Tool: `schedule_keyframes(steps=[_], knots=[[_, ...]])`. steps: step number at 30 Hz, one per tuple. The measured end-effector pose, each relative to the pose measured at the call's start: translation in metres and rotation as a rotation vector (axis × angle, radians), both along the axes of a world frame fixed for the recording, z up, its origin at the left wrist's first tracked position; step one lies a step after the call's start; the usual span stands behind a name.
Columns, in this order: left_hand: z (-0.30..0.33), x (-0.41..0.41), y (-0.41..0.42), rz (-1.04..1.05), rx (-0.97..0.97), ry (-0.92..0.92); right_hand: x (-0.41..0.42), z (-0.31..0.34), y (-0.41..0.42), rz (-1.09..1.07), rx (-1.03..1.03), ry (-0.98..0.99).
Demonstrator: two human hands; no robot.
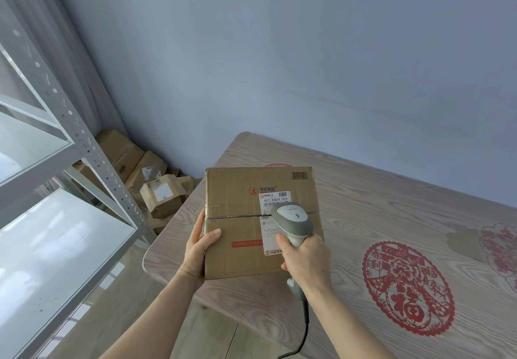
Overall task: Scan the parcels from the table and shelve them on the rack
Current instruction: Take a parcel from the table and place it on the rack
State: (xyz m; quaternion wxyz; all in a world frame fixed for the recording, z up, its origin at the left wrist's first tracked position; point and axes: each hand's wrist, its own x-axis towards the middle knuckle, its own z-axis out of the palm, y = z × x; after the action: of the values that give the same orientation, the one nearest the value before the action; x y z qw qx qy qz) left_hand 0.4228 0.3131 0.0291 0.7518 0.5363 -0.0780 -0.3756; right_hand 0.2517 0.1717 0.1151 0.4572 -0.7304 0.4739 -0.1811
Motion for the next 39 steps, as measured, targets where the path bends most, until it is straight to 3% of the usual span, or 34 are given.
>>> schedule_keyframes(steps=[10, 20, 29, 39], knots=[[0.017, 0.006, 0.034, 0.165, -0.005, -0.047, 0.019, -0.016, -0.007, 0.029, -0.064, -0.060], [0.031, -0.007, 0.109, 0.493, -0.009, -0.108, 0.056, -0.020, 0.000, 0.241, 0.018, -0.013], [0.053, -0.015, 0.179, 0.747, -0.009, -0.106, 0.108, -0.015, 0.049, 0.466, 0.104, -0.072], [0.084, 0.035, 0.250, 0.798, -0.034, -0.163, 0.173, 0.030, 0.123, 0.494, 0.079, -0.245]])
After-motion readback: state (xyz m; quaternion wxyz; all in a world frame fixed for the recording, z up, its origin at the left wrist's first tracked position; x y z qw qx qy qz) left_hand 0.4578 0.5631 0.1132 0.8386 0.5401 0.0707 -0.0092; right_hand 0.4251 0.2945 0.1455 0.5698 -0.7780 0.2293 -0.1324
